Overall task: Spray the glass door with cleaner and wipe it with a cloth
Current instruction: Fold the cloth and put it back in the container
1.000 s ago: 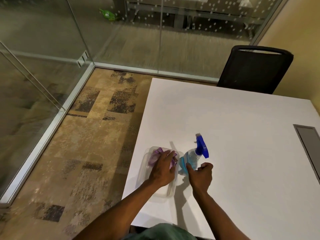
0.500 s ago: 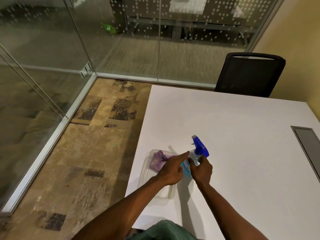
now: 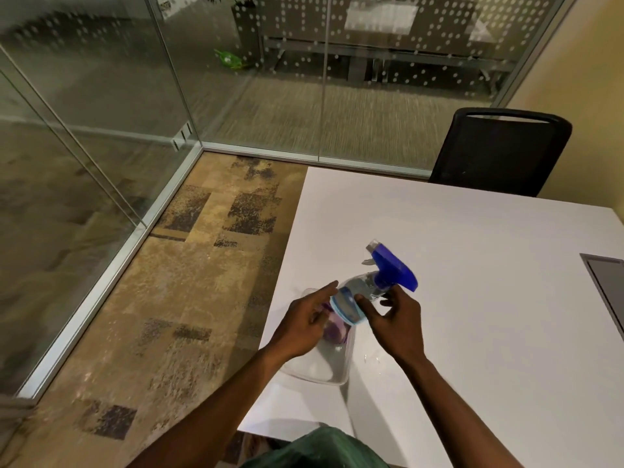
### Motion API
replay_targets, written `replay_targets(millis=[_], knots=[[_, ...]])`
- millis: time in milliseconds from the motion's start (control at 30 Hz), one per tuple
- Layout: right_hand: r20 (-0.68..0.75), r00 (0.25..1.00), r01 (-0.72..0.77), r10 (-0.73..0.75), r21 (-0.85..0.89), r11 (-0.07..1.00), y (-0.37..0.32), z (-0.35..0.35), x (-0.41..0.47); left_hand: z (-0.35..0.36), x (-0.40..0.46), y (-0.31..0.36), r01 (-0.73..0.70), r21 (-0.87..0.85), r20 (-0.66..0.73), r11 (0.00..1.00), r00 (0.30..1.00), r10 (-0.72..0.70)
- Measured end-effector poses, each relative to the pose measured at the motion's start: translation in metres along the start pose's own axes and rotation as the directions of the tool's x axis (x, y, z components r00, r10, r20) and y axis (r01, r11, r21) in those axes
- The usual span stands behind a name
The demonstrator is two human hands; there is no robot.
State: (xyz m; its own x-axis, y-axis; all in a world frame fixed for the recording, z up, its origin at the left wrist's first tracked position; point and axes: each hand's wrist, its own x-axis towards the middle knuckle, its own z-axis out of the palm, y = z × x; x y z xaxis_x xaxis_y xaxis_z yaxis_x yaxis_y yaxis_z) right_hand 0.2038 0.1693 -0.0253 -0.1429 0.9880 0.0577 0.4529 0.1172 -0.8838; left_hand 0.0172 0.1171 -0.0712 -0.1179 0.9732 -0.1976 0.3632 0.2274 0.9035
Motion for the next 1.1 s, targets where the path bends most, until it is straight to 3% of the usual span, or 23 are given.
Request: replay_targets(millis=[200, 467, 700, 1100], knots=[[0.177, 0.984, 0.016, -0.007, -0.05, 0.999, 0.023, 0.04, -0.015, -0.005, -0.026, -0.035, 0.055, -0.069, -0.115, 0.996, 0.991, -0.063], [0.356, 0.934, 0.077, -0.023, -0.137, 0.988, 0.06, 0.084, -0.027, 0.001, -0.043, -0.075, 0.199, 0.013, -0.135, 0.98, 0.971, -0.196], [0.416, 0.909, 0.104, -0.023, -0.173, 0.979, 0.071, 0.098, -0.03, 0.006, -0.045, -0.081, 0.273, 0.078, -0.127, 0.959, 0.957, -0.262], [0.483, 0.876, 0.117, -0.004, -0.203, 0.972, 0.07, 0.102, -0.027, 0.005, -0.046, -0.087, 0.277, 0.076, -0.137, 0.958, 0.954, -0.265]])
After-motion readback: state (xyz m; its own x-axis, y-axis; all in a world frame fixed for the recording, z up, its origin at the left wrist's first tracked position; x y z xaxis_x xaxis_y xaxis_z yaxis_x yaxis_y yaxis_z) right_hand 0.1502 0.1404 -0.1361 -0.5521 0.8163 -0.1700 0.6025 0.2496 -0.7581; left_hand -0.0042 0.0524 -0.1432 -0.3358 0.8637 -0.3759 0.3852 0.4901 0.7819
